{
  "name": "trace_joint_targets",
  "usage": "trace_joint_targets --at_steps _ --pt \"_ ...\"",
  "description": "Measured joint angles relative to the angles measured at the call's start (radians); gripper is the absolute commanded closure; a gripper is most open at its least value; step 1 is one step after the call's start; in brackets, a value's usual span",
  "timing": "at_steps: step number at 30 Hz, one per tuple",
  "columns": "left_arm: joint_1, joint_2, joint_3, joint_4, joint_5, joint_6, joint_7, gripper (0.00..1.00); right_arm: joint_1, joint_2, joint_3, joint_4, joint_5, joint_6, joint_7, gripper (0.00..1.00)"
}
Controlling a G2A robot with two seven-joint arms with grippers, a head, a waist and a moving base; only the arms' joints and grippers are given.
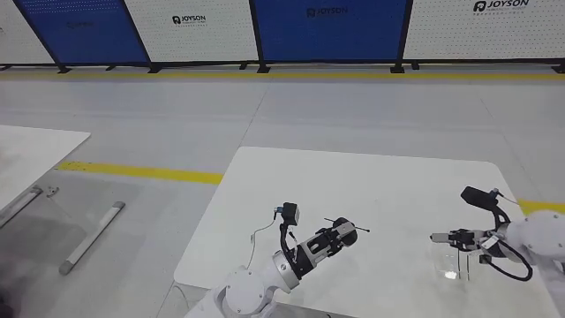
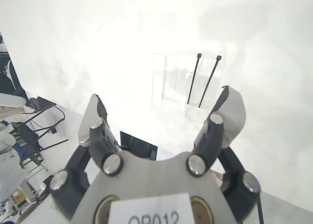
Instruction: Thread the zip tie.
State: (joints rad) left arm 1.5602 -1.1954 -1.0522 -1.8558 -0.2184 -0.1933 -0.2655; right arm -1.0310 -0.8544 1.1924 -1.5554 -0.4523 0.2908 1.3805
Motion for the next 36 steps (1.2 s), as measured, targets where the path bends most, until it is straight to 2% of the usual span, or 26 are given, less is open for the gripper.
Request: trace_joint_targets --at_steps 1,3,5,6,7,8,9,11,12,13,16,19,22,25,27,28,31,33,36 --pt "0.000 0.000 0.000 0.000 0.000 0.000 0.000 1.00 0.009 -0.001 -0.004 0.011 0.008 -0.009 0.003 0.47" --pt "0.000 0.000 0.000 0.000 0.000 0.000 0.000 1.00 0.018 -0.003 -0.010 0.022 0.010 -0.016 0.003 0.51" --pt "0.000 0.000 0.000 0.000 0.000 0.000 0.000 1.00 0.023 -0.003 -0.016 0.028 0.004 -0.013 0.006 0.50" --pt "0.000 0.000 0.000 0.000 0.000 0.000 0.000 1.00 0.025 -0.003 -0.018 0.030 0.001 -0.012 0.008 0.45" --pt "0.000 0.000 0.000 0.000 0.000 0.000 0.000 1.00 0.026 -0.003 -0.018 0.031 -0.003 -0.011 0.009 0.50" --pt "0.000 0.000 0.000 0.000 0.000 0.000 0.000 1.00 0.025 -0.002 -0.017 0.031 -0.006 -0.011 0.009 0.43" --pt "0.000 0.000 0.000 0.000 0.000 0.000 0.000 1.00 0.024 -0.001 -0.016 0.031 -0.007 -0.011 0.010 0.22" --pt "0.000 0.000 0.000 0.000 0.000 0.000 0.000 1.00 0.018 0.001 -0.013 0.027 -0.011 -0.012 0.010 0.16" --pt "0.000 0.000 0.000 0.000 0.000 0.000 0.000 1.00 0.015 0.003 -0.012 0.024 -0.014 -0.013 0.010 0.36" --pt "0.000 0.000 0.000 0.000 0.000 0.000 0.000 1.00 0.013 0.004 -0.011 0.021 -0.019 -0.011 0.010 0.51" --pt "0.000 0.000 0.000 0.000 0.000 0.000 0.000 1.00 0.003 0.009 -0.008 0.006 -0.029 0.001 0.009 0.62" --pt "0.000 0.000 0.000 0.000 0.000 0.000 0.000 1.00 -0.007 0.012 -0.004 -0.009 -0.034 0.009 0.009 0.62" --pt "0.000 0.000 0.000 0.000 0.000 0.000 0.000 1.00 -0.015 0.015 -0.005 -0.013 -0.039 0.014 0.009 0.67" --pt "0.000 0.000 0.000 0.000 0.000 0.000 0.000 1.00 -0.012 0.016 -0.018 -0.007 -0.047 0.030 0.009 0.63" --pt "0.000 0.000 0.000 0.000 0.000 0.000 0.000 1.00 -0.004 0.016 -0.032 0.000 -0.053 0.044 0.009 0.65" --pt "0.000 0.000 0.000 0.000 0.000 0.000 0.000 1.00 0.002 0.016 -0.041 0.006 -0.055 0.049 0.009 0.68" --pt "0.000 0.000 0.000 0.000 0.000 0.000 0.000 1.00 0.019 0.013 -0.058 0.032 -0.061 0.050 0.009 0.64" --pt "0.000 0.000 0.000 0.000 0.000 0.000 0.000 1.00 0.031 0.010 -0.070 0.049 -0.061 0.049 0.009 0.66" --pt "0.000 0.000 0.000 0.000 0.000 0.000 0.000 1.00 0.051 0.004 -0.095 0.086 -0.073 0.049 0.009 0.64"
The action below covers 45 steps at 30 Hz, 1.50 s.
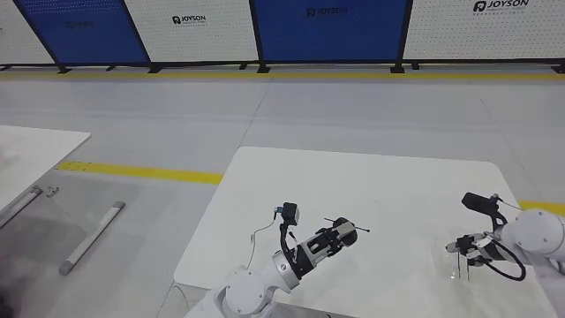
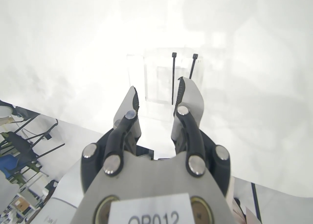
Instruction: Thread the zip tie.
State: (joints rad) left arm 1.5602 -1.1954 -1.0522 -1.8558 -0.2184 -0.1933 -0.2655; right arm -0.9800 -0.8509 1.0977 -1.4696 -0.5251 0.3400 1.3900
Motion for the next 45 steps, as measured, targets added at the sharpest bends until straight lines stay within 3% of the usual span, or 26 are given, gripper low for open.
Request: trace_joint_targets --at_steps 7,15,39,43,45 --pt "0.000 0.000 0.000 0.000 0.000 0.000 0.000 1.00 0.058 -0.024 -0.066 0.074 -0.001 0.000 0.000 0.67" --pt "0.000 0.000 0.000 0.000 0.000 0.000 0.000 1.00 0.093 -0.044 -0.098 0.123 -0.017 0.000 0.000 0.76" --pt "0.000 0.000 0.000 0.000 0.000 0.000 0.000 1.00 0.119 -0.074 -0.135 0.188 -0.066 0.000 0.000 0.78" --pt "0.000 0.000 0.000 0.000 0.000 0.000 0.000 1.00 0.133 -0.079 -0.147 0.209 -0.063 0.000 0.000 0.81" --pt "0.000 0.000 0.000 0.000 0.000 0.000 0.000 1.00 0.138 -0.081 -0.152 0.215 -0.063 0.000 0.000 0.88"
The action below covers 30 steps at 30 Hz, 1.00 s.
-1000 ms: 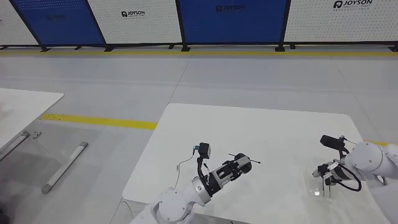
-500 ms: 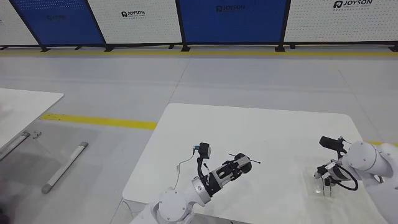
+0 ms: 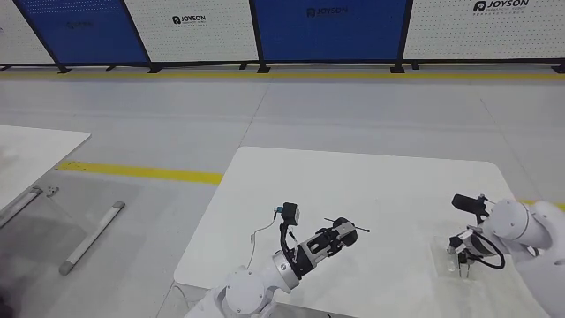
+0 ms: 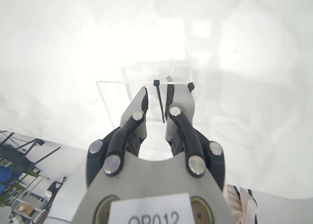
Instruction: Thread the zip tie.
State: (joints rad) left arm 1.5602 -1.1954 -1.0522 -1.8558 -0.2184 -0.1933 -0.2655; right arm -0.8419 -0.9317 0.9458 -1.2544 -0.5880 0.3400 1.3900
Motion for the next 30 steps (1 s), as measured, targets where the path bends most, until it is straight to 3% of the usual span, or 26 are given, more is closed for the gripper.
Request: trace_joint_targets --at_steps 3,12,18,24,27,30 --pt "0.000 0.000 0.000 0.000 0.000 0.000 0.000 1.00 0.006 -0.002 -0.007 0.007 -0.001 0.000 0.000 1.00" --pt "0.000 0.000 0.000 0.000 0.000 0.000 0.000 1.00 0.011 -0.001 -0.014 0.004 -0.006 0.000 0.000 1.00" --pt "0.000 0.000 0.000 0.000 0.000 0.000 0.000 1.00 -0.013 0.007 0.012 -0.043 -0.021 0.000 0.000 1.00" --pt "0.000 0.000 0.000 0.000 0.000 0.000 0.000 1.00 -0.104 0.029 0.130 -0.173 -0.002 0.000 0.000 1.00" --pt "0.000 0.000 0.000 0.000 0.000 0.000 0.000 1.00 -0.185 0.040 0.231 -0.261 0.009 0.000 -0.016 1.00" --pt "0.000 0.000 0.000 0.000 0.000 0.000 0.000 1.00 -0.249 0.043 0.300 -0.303 0.008 0.000 -0.028 1.00"
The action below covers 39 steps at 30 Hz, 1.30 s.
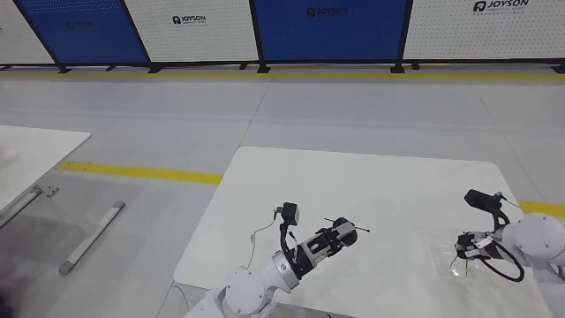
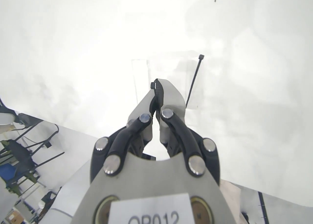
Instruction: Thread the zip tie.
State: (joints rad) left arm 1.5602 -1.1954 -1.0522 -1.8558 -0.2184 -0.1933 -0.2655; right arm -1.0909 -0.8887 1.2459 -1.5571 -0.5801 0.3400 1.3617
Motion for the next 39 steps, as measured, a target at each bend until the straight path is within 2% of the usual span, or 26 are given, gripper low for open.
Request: trace_joint_targets --at_steps 20,23,26,30,33,39 --pt "0.000 0.000 0.000 0.000 0.000 0.000 0.000 1.00 -0.007 -0.001 0.004 0.002 0.012 -0.009 -0.018 1.00" --pt "0.000 0.000 0.000 0.000 0.000 0.000 0.000 1.00 -0.032 -0.001 0.052 -0.005 0.082 -0.016 -0.097 1.00" --pt "0.000 0.000 0.000 0.000 0.000 0.000 0.000 1.00 -0.087 0.004 0.134 -0.037 0.177 -0.039 -0.172 1.00" --pt "0.000 0.000 0.000 0.000 0.000 0.000 0.000 1.00 -0.192 0.011 0.229 -0.110 0.287 -0.123 -0.241 1.00" --pt "0.000 0.000 0.000 0.000 0.000 0.000 0.000 1.00 -0.222 0.014 0.242 -0.127 0.311 -0.170 -0.217 1.00" --pt "0.000 0.000 0.000 0.000 0.000 0.000 0.000 1.00 -0.219 0.013 0.241 -0.125 0.310 -0.163 -0.217 1.00"
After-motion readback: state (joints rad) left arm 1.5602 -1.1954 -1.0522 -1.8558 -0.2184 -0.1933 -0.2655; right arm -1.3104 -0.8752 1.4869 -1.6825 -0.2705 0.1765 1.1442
